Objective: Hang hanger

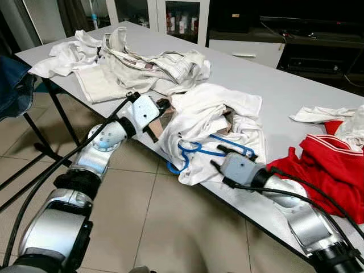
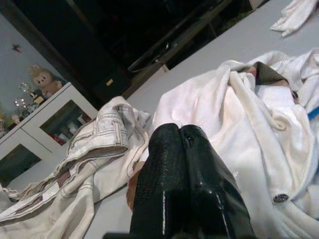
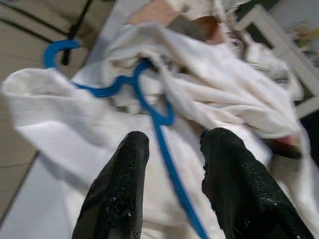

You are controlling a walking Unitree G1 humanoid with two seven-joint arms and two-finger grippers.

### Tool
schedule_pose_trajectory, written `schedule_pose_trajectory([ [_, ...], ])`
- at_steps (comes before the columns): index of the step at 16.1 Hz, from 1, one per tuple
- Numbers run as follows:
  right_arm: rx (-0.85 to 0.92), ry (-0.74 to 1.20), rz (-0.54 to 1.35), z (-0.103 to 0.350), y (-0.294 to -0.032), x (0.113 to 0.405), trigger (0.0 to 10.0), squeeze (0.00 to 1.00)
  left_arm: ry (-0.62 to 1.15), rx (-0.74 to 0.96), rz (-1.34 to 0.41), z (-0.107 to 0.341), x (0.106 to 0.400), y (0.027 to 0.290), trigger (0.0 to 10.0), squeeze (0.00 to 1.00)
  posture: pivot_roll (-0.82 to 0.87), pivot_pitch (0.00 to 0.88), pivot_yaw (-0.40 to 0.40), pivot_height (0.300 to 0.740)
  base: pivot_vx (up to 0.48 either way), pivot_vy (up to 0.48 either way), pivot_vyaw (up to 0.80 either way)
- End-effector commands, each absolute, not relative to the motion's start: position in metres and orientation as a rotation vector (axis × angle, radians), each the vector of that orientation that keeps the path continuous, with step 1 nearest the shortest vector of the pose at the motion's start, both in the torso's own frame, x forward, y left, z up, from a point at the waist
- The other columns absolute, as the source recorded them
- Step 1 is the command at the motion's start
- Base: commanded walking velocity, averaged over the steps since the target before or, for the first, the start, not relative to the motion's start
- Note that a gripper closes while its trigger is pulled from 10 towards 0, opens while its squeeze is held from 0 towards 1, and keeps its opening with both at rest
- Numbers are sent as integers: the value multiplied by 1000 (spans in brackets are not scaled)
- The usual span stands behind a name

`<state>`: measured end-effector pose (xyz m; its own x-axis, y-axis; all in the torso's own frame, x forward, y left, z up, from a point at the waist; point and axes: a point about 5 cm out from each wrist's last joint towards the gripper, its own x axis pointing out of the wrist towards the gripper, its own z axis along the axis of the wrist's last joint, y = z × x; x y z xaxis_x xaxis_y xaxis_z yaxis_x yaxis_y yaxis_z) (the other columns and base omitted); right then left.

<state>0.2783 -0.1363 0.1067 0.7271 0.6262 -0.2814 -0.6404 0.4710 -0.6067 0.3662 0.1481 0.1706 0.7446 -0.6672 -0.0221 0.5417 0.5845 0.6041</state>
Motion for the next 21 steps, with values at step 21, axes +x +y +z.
schedule_pose_trajectory([
  [21,-553,170,611,95,-149,318,10000,0,-207,647,-765,166,363,137,10000,0,-1,15,7,723,0,0,0],
])
